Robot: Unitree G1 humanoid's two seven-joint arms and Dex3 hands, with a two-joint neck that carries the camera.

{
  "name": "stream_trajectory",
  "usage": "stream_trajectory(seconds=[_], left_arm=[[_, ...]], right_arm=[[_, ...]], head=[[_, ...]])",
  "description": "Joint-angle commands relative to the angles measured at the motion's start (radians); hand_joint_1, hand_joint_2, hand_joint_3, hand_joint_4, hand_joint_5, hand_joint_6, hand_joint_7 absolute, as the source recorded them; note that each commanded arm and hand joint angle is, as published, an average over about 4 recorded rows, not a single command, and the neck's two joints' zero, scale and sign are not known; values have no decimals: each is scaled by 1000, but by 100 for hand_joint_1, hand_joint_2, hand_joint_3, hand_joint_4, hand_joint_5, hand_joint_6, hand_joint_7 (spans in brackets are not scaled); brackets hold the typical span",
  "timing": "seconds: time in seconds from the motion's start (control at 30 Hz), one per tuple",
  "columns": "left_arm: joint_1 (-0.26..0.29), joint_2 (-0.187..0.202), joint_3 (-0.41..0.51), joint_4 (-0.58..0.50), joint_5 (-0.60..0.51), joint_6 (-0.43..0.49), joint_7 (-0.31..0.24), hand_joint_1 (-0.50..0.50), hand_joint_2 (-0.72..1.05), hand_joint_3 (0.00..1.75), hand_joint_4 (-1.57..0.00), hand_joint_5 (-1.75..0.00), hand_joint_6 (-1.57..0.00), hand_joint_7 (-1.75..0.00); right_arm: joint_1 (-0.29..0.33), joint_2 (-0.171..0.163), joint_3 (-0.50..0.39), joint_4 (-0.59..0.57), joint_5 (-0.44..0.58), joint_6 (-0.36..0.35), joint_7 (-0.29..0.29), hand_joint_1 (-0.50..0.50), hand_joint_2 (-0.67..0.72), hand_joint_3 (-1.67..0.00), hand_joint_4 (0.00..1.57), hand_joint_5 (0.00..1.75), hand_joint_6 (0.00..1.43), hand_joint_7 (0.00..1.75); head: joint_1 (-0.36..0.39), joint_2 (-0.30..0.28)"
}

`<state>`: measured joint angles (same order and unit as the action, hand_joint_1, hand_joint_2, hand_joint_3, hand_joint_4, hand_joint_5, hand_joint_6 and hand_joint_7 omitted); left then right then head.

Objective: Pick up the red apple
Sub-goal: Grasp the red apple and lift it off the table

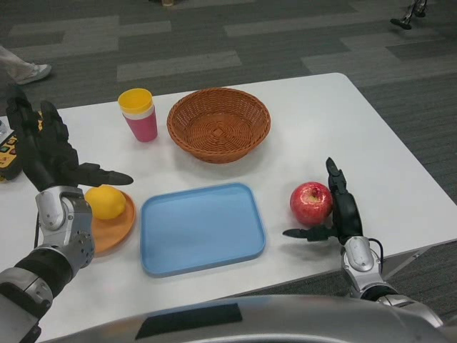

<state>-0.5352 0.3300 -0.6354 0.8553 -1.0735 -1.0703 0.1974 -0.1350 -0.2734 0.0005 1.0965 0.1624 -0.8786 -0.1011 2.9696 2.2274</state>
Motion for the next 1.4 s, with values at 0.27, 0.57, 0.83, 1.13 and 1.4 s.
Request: stream_trajectory(seconds=[0.27, 0.57, 0.83, 1.13, 1.4], left_arm=[[15, 4, 10, -17, 7, 0, -1, -50, -64, 9, 0, 0, 0, 0], [27, 4, 15, -33, 7, 0, -1, -50, -64, 9, 0, 0, 0, 0], [32, 4, 20, -40, 12, -1, -1, -50, -66, 9, 0, 0, 0, 0], [32, 4, 20, -41, 15, 0, -1, -50, -66, 9, 0, 0, 0, 0], [31, 2, 26, -40, 17, 0, -1, -50, -66, 9, 0, 0, 0, 0]], right_arm=[[-23, 3, 6, 38, 16, 6, -39, -33, -60, -79, 17, 109, 75, 129], [-21, -15, 14, 29, 16, 5, -32, -33, -60, -103, 61, 162, 104, 157], [-11, -23, 0, -83, 23, -9, -25, -33, -60, -103, 71, 165, 108, 157], [-18, -18, 13, -319, 52, -34, -71, -33, -60, -107, 81, 165, 108, 154], [-57, -17, 62, -511, 58, -36, -133, -33, -60, -107, 87, 165, 108, 157]], head=[[3, 5], [12, 28], [27, 85], [45, 135], [62, 178]])
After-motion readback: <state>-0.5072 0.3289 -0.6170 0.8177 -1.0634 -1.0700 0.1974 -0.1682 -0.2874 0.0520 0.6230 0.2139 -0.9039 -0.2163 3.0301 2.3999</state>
